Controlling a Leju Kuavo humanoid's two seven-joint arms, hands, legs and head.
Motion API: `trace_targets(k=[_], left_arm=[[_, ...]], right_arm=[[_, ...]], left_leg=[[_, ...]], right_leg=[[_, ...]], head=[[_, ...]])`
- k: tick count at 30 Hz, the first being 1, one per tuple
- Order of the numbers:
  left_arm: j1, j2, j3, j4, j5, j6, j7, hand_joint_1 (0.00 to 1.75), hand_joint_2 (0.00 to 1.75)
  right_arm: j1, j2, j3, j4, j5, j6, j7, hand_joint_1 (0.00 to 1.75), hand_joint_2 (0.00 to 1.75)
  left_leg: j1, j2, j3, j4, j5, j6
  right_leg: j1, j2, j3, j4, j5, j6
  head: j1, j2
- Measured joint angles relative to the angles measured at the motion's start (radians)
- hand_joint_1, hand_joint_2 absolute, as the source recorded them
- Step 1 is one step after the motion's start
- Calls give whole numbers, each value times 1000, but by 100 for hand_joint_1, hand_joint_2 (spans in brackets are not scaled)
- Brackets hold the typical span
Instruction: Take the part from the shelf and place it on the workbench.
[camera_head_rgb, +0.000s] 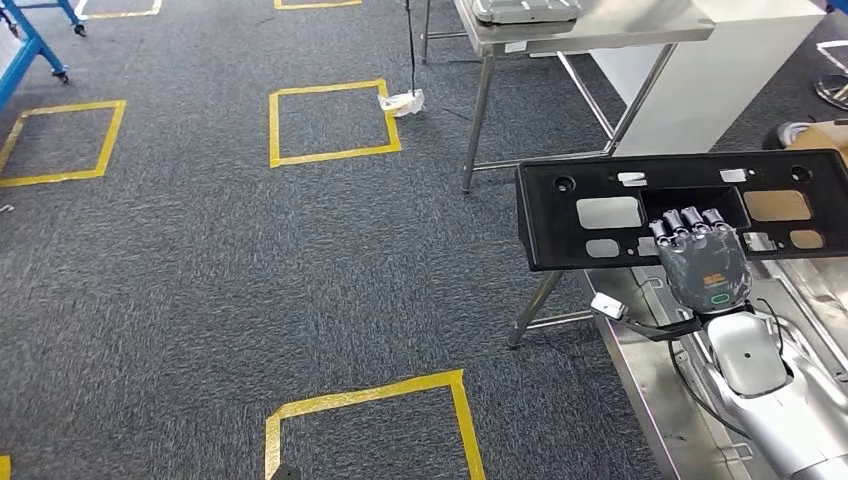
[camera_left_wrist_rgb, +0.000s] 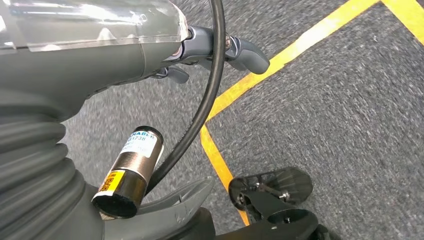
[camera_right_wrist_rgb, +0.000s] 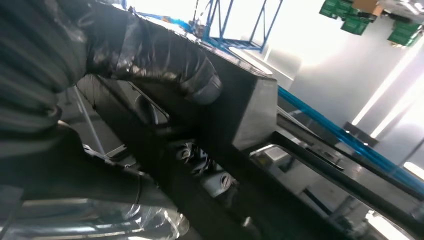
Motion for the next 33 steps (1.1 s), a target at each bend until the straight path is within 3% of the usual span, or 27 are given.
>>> trace_targets(k=[2, 3, 5, 7, 8, 10, 11, 13, 15, 17, 18, 19, 20, 22, 24, 25, 26, 28, 30, 32, 33], left_arm=[[1, 0, 0, 0, 0, 0, 0, 0, 175], [1, -1, 1, 0, -1, 0, 0, 0, 175], [0, -4, 1, 0, -1, 0, 0, 0, 175], [0, -6, 4, 0, -1, 0, 0, 0, 175], [0, -7, 5, 0, -1, 0, 0, 0, 175], [0, -8, 8, 0, -1, 0, 0, 0, 175], [0, -8, 9, 0, -1, 0, 0, 0, 175], [0, -9, 12, 0, -1, 1, 0, 0, 175], [2, -8, 16, 0, 0, 1, -1, 0, 175], [7, -7, 18, 0, 1, 1, -1, 0, 175], [9, -6, 19, 0, 1, 1, -1, 0, 175], [10, -6, 21, 0, 1, 1, -1, 0, 175], [10, -4, 22, 0, 1, 1, -1, 0, 175], [11, -3, 24, 0, 1, 1, -1, 0, 175], [11, -3, 25, 0, 1, 0, -1, 0, 175], [10, -2, 25, 0, 1, 0, -1, 0, 175], [10, -2, 25, 0, 2, 0, -1, 0, 175], [9, -2, 26, 0, 2, 0, -1, 0, 175], [11, -2, 26, 0, 2, 0, -1, 0, 175], [14, -1, 27, 0, 3, -1, 0, 0, 175], [16, -1, 27, 0, 4, -1, 1, 0, 175]], right_arm=[[3, 0, -5, -3, 0, 0, -11, 173, 175], [5, 0, -12, -4, 0, 0, -18, 173, 175], [9, 0, -33, -10, 0, 0, -30, 173, 175], [10, 0, -61, -21, 0, 0, -37, 173, 175], [11, 0, -74, -26, 0, 0, -38, 173, 175], [15, -1, -95, -34, 0, 0, -40, 173, 175], [18, -2, -104, -38, 0, 0, -41, 173, 175], [23, -1, -118, -45, 0, -1, -42, 173, 175], [27, 3, -126, -50, 0, -1, -43, 173, 175], [34, 8, -129, -53, 0, -1, -48, 173, 175], [38, 11, -132, -54, 0, -1, -50, 173, 175], [41, 13, -136, -54, 0, -1, -52, 173, 175], [44, 15, -140, -56, 0, -1, -52, 173, 175], [46, 19, -148, -59, 0, -1, -54, 173, 175], [48, 21, -152, -63, 0, -1, -55, 173, 175], [51, 21, -154, -64, 0, -1, -56, 173, 175], [56, 21, -156, -64, 0, -1, -57, 173, 175], [60, 20, -164, -65, 0, -1, -58, 173, 175], [61, 22, -169, -66, 0, -1, -60, 173, 175], [67, 27, -171, -68, 0, -1, -63, 173, 175], [70, 30, -172, -68, 0, -1, -66, 173, 175]], left_leg=[[-4, 32, 2, 1, -4, 3], [-5, 47, 3, 1, -7, 3], [-8, 72, 10, 2, -13, 1], [-13, 92, 17, 2, -19, -4], [-14, 101, 19, 2, -22, -8], [-16, 120, 26, 0, -28, -17], [-16, 119, 30, 4, -34, -22], [-14, 88, 14, 54, -69, -32], [-10, 50, -45, 180, -131, -36], [-8, 41, -101, 281, -158, -39], [-8, 41, -108, 285, -145, -40], [-7, 37, -93, 243, -110, -39], [-4, 26, -65, 176, -69, -39], [2, -16, -12, 57, -19, -35], [2, -33, 3, 25, -17, -30], [1, -22, 3, 22, -15, -25], [1, -10, 5, 18, -11, -19], [3, 11, 7, 7, -4, -6], [3, 33, 8, 3, -3, 0], [2, 56, 8, 3, -5, 2], [1, 68, 8, 3, -6, 2]], right_leg=[[0, -9, -33, 67, -15, 2], [0, -12, -24, 51, 2, 2], [5, -36, 44, -73, 60, -5], [19, -76, 103, -176, 92, -19], [25, -87, 113, -196, 93, -26], [29, -71, 116, -202, 94, -35], [26, -61, 121, -207, 96, -40], [17, -42, 133, -218, 100, -51], [14, -21, 135, -220, 101, -57], [14, 4, 135, -217, 100, -58], [13, 17, 135, -215, 99, -58], [13, 29, 135, -212, 97, -56], [12, 42, 134, -207, 94, -53], [12, 67, 127, -194, 89, -44], [10, 88, 118, -188, 90, -33], [9, 98, 115, -190, 93, -27], [6, 97, 113, -189, 92, -22], [7, 55, 95, -153, 67, -13], [9, 3, 44, -43, 8, -5], [5, -9, -9, 69, -32, 0], [4, -11, -14, 81, -27, 2]], head=[[0, 0], [0, 0], [0, 0], [0, 0], [0, 0], [0, 0], [0, 0], [0, 0], [-1, 0], [-1, 0], [-1, 0], [-1, 0], [-1, 0], [-1, 0], [-1, 0], [-1, 0], [-1, 0], [0, 0], [0, 0], [0, 0], [0, 0]])
